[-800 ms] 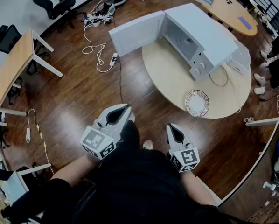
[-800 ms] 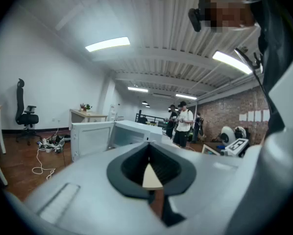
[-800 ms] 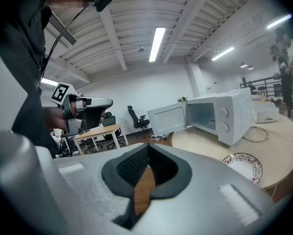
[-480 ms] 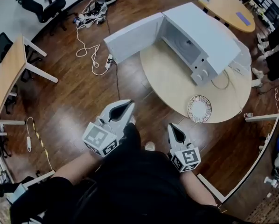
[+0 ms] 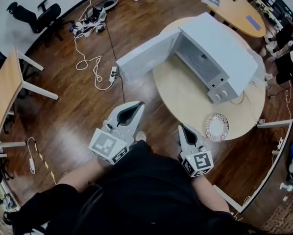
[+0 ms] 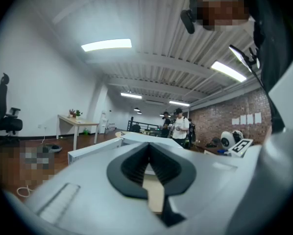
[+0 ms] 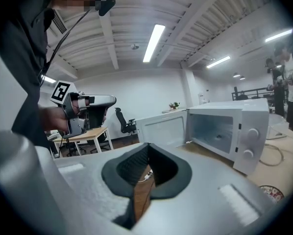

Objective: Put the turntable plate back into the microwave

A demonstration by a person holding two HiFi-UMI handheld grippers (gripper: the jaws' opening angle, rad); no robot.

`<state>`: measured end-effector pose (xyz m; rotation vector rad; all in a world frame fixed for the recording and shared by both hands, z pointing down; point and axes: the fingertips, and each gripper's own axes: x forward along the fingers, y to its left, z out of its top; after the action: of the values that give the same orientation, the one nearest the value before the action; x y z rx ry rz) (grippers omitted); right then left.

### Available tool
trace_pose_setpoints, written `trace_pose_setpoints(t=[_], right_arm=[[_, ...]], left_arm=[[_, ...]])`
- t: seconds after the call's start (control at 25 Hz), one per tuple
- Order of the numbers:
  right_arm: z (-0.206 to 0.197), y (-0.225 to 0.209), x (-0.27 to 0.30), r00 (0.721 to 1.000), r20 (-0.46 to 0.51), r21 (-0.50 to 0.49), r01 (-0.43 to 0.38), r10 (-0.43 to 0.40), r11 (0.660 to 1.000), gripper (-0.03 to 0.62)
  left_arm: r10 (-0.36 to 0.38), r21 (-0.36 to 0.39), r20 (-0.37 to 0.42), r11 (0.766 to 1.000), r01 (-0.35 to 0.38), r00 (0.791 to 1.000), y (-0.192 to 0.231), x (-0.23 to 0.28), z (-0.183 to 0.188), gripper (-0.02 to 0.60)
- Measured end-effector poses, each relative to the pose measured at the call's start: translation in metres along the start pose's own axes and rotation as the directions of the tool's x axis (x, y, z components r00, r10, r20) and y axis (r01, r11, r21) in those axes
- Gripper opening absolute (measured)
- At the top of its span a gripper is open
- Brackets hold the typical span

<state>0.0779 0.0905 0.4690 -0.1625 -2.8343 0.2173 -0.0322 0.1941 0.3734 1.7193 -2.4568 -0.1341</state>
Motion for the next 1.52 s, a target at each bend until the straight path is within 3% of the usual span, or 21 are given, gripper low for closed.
trace_pose_setpoints(t=[0.44,0.92,1.08,1.52], right_arm=[[0.017,-0.001,0.056,0.995,0.051,0.004,0.091,-0.091,0.996,0.002],[0.011,-0.016,0.056,0.984,0.049,0.019,0.172,-0.172,0.985,0.002],[0.018,-0.027,0.063,0.979,0.064,0.024,0.191,-0.192,0.981,0.002],[0.035,-0.065,0.093,0.977,0.061,0.066,0.201,-0.205,0.977,0.002]], left_arm=[[-0.142,0.081,0.012,0.987,0.140,0.990,0.046,0.027,0.011,0.005],[-0.231,0.015,-0.029,0.973,0.231,0.973,0.035,0.056,0.000,0.005],[-0.245,0.045,-0.049,0.968,0.248,0.968,0.042,0.069,0.004,0.005],[-0.298,0.024,-0.080,0.953,0.301,0.951,0.055,0.132,0.022,0.005]])
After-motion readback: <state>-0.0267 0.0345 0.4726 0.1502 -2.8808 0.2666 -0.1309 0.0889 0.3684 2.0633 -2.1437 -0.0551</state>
